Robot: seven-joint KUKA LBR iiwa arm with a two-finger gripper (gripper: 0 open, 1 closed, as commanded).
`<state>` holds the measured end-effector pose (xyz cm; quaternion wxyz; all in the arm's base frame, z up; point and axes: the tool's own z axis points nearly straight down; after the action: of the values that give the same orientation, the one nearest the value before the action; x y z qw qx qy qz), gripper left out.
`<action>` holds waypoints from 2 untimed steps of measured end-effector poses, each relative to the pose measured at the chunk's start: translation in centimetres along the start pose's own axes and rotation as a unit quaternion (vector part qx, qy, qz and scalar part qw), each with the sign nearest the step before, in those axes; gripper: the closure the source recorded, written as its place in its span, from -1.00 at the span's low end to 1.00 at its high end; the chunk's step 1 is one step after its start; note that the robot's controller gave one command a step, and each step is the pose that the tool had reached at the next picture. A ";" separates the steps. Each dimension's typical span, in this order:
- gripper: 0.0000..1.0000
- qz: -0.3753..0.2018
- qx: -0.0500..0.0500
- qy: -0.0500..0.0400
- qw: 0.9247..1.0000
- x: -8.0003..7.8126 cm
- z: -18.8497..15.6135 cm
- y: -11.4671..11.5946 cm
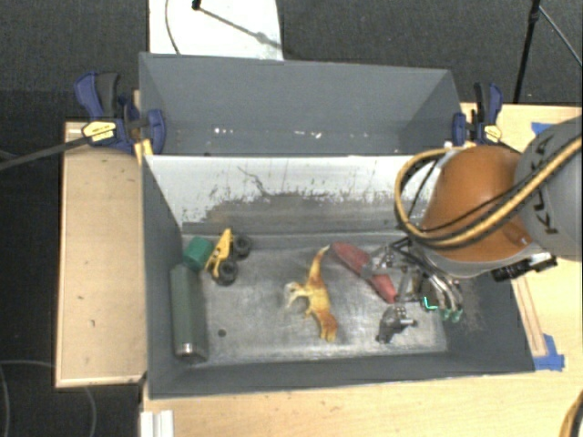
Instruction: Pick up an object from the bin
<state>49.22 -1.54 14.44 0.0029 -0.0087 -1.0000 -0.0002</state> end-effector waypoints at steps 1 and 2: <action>-1.00 0.000 0.000 -0.004 1.000 -0.2 -0.4 0.0; -1.00 0.033 0.000 -0.008 0.999 -0.6 1.8 1.6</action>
Offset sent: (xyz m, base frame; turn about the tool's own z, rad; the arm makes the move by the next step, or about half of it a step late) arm 0.0085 0.0571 -0.0744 0.2031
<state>49.89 0.09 12.59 -0.0055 -0.0418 -0.9991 -0.0003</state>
